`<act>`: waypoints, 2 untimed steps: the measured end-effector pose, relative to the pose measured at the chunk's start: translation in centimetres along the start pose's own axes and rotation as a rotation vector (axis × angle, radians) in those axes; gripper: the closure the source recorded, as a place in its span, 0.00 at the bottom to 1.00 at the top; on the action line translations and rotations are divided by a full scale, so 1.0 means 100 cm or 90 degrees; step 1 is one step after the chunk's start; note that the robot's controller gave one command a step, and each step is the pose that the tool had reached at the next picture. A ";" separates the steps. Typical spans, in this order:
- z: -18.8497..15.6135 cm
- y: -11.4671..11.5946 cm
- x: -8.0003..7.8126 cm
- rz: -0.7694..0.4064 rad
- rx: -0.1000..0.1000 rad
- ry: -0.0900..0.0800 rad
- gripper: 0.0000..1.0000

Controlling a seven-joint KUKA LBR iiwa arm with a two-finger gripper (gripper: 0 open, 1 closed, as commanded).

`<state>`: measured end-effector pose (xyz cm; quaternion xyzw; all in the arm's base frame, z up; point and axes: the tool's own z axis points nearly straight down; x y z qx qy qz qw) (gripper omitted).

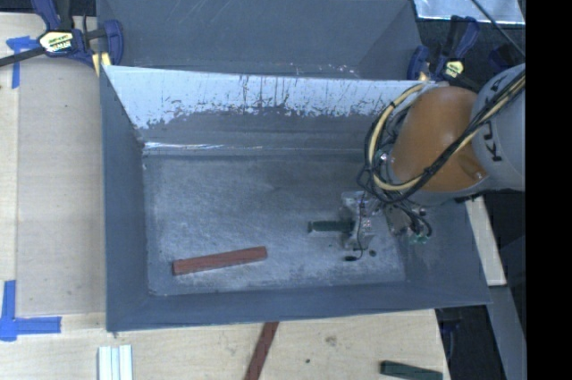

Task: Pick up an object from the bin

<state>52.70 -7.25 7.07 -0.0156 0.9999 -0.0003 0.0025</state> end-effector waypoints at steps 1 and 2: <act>0.000 0.000 0.000 0.000 0.000 0.000 1.00; -0.147 -0.004 0.001 0.002 0.000 0.000 1.00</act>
Offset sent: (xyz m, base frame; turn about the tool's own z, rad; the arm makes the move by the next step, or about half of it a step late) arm -0.0029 -0.0041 0.1460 0.0017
